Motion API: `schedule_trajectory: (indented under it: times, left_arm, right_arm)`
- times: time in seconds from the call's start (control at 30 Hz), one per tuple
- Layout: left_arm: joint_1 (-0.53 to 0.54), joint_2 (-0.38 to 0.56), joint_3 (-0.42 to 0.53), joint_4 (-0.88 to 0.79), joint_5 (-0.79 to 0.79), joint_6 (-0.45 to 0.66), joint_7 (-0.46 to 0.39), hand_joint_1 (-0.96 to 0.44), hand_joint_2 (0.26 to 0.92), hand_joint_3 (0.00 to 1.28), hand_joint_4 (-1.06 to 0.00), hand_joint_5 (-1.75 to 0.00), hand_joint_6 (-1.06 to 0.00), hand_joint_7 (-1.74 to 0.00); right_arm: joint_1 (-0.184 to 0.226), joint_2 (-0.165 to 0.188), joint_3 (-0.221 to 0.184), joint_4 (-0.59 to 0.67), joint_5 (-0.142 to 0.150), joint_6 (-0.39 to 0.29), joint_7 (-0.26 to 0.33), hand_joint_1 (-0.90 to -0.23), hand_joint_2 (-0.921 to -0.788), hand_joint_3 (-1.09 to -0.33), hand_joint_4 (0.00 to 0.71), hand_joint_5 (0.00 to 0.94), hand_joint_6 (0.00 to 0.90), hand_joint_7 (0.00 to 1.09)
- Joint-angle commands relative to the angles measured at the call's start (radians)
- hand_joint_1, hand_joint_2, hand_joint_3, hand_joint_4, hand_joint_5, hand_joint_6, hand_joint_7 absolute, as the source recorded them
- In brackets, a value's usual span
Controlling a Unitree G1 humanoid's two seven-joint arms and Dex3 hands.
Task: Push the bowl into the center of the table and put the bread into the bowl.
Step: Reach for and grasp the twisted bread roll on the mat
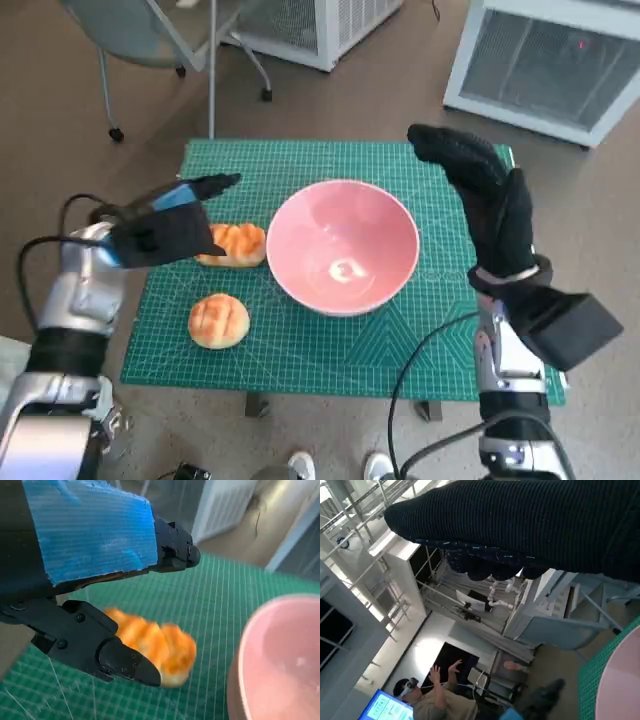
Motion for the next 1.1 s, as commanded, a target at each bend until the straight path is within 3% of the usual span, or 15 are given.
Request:
schedule_trajectory:
  times: [0.03, 0.7, 0.83, 0.87, 0.9, 0.97, 1.07, 1.1]
  left_arm:
    - [-0.050, -0.018, -0.043, 0.079, 0.026, -0.029, 0.000, -0.21, 0.751, 0.00, -0.07, 0.00, -0.26, 0.00]
    - [-0.173, -0.129, -0.183, 0.392, 0.141, 0.019, 0.106, -0.13, 0.754, 0.00, -0.10, -0.01, -0.26, 0.00]
    - [-0.180, -0.144, -0.203, 0.433, 0.162, 0.025, 0.155, -0.07, 0.780, 0.01, -0.18, -0.02, -0.34, -0.03]
    - [-0.181, -0.146, -0.207, 0.440, 0.167, 0.023, 0.170, -0.05, 0.796, 0.02, -0.29, -0.04, -0.40, -0.04]
    - [-0.177, -0.145, -0.216, 0.443, 0.178, 0.014, 0.199, -0.04, 0.802, 0.02, -0.33, -0.04, -0.43, -0.03]
    - [-0.169, -0.140, -0.234, 0.444, 0.200, -0.010, 0.262, -0.02, 0.838, 0.02, -0.60, -0.12, -0.57, -0.06]
    - [-0.163, -0.134, -0.249, 0.448, 0.218, -0.037, 0.321, 0.24, 0.894, 0.07, -0.64, -0.88, -0.76, -0.12]
    - [-0.158, -0.124, -0.247, 0.438, 0.218, -0.056, 0.345, 0.26, 0.899, 0.08, -0.64, -0.96, -0.78, -0.13]
  right_arm:
    - [0.021, -0.008, 0.004, 0.004, 0.002, 0.020, 0.007, -0.748, -0.921, -0.733, 0.147, 0.003, -0.001, 0.53]
    - [0.036, -0.014, -0.003, -0.025, 0.010, 0.033, 0.003, -0.724, -0.921, -0.737, 0.147, 0.001, -0.001, 0.53]
    - [0.038, -0.012, -0.004, -0.025, 0.011, 0.028, 0.003, -0.719, -0.921, -0.737, 0.148, 0.002, -0.001, 0.53]
    - [0.039, -0.011, -0.003, -0.026, 0.011, 0.028, 0.002, -0.716, -0.921, -0.738, 0.148, 0.002, -0.001, 0.53]
    - [0.039, -0.009, -0.003, -0.027, 0.011, 0.027, 0.002, -0.715, -0.921, -0.738, 0.148, 0.002, -0.001, 0.53]
    - [0.040, -0.007, -0.002, -0.027, 0.011, 0.025, 0.001, -0.712, -0.921, -0.738, 0.148, 0.002, -0.001, 0.53]
    - [0.041, -0.006, -0.001, -0.027, 0.011, 0.023, 0.002, -0.711, -0.921, -0.738, 0.148, 0.002, -0.001, 0.53]
    - [0.042, -0.005, -0.001, -0.028, 0.011, 0.022, 0.002, -0.711, -0.921, -0.738, 0.148, 0.002, -0.001, 0.53]
